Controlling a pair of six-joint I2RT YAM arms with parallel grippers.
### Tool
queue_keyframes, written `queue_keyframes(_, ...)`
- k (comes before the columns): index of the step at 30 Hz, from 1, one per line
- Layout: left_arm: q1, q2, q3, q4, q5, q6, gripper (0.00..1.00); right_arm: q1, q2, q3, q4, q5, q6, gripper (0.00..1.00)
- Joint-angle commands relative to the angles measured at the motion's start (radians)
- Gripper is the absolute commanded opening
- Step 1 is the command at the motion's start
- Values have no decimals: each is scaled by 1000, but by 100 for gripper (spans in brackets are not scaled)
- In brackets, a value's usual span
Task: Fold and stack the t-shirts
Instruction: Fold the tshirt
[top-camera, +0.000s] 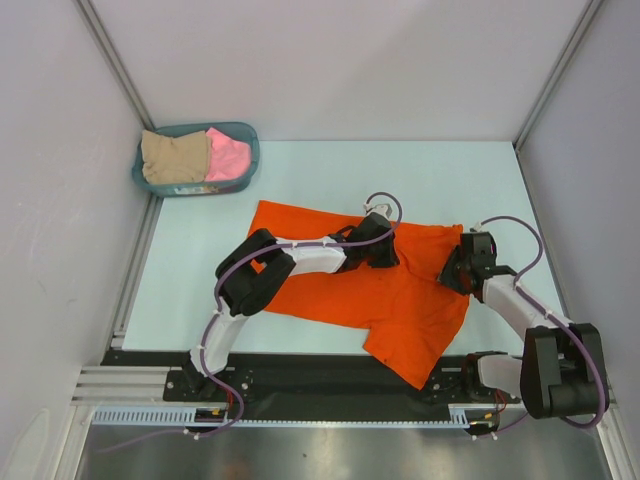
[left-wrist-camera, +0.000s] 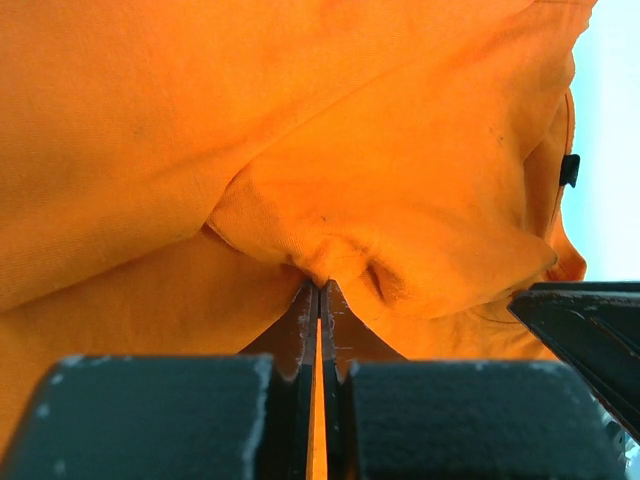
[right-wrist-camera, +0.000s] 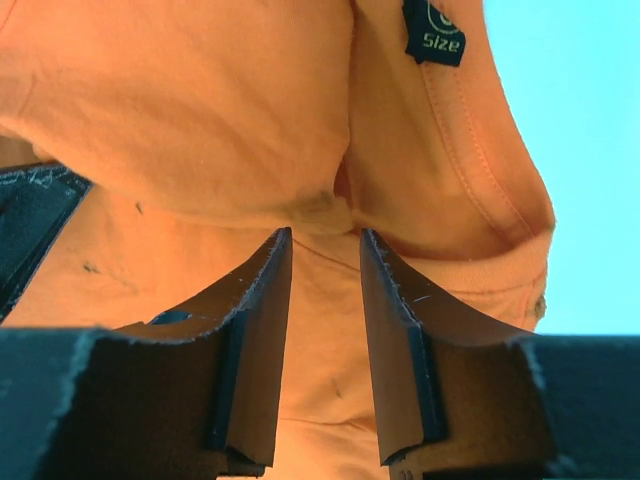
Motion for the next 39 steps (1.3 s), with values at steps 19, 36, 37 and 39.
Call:
queue_keyframes(19,4,-91,55,-121,31,61,0,-18,-43,31,11,-18,-10,0)
queue_keyframes(36,7,-69,104,-169,89,67,0,-57,67,49,52,-77,-24,32)
queue_keyframes(37,7,-69,104,-167,86,69,0,-60,87,49,58,-79,-24,33)
queue_keyframes(39,7,-68,104,-164,83,67,0,-61,107,59,73,-87,-25,34)
